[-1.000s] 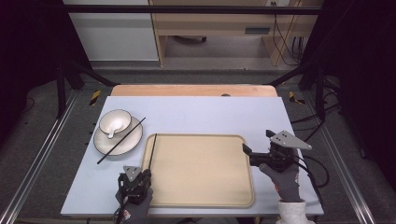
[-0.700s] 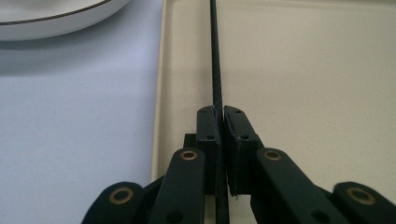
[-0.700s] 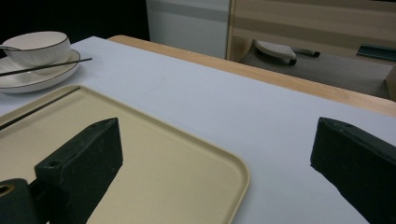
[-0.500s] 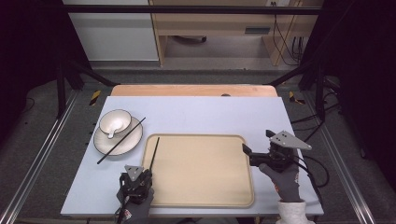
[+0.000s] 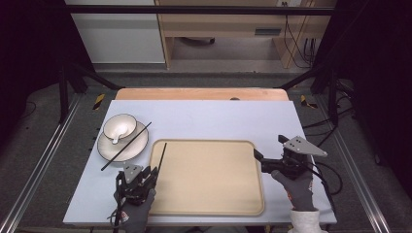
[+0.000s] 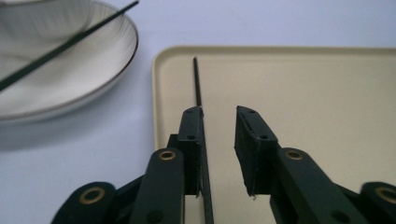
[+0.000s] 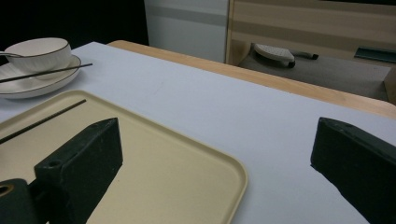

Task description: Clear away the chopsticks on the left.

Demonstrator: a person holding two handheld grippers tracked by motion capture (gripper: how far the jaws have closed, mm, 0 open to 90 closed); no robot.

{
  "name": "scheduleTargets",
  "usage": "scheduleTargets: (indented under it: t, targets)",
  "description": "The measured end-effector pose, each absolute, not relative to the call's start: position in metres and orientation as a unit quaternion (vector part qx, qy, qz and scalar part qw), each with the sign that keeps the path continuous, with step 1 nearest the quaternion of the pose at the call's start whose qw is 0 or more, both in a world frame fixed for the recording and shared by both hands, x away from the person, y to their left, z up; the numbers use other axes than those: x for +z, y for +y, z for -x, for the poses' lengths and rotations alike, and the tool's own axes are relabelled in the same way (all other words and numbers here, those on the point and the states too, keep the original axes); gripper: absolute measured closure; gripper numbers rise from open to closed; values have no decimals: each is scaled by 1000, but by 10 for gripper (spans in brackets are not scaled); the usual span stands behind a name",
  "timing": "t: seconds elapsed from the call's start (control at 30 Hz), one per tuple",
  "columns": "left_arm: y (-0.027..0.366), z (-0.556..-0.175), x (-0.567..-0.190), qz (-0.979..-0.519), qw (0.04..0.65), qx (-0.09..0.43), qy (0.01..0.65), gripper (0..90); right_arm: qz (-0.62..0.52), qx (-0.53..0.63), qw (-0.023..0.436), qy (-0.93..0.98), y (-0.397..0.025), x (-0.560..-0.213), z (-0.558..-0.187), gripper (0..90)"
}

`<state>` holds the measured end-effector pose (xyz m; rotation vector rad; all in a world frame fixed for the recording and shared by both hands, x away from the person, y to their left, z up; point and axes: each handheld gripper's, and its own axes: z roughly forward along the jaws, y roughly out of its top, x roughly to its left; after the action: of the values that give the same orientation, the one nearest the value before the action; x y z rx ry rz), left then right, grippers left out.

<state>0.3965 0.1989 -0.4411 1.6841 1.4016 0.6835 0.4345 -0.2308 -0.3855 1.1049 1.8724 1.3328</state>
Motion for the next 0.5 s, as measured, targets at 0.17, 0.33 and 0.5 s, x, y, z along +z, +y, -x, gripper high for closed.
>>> scheduleTargets:
  t: [0.17,0.33,0.5]
  targets:
    - [209,-408,-425,-694,441,236,518,597,-415,500,291,702,-232,-386,-434,22]
    - [223,-415,-411,-717,447,232,482,477,-417,504,290,699,-232,-384,-434,22]
    - [238,-416,-404,-734,448,238,452,396,-417,505,290,698,-234,-383,-433,22]
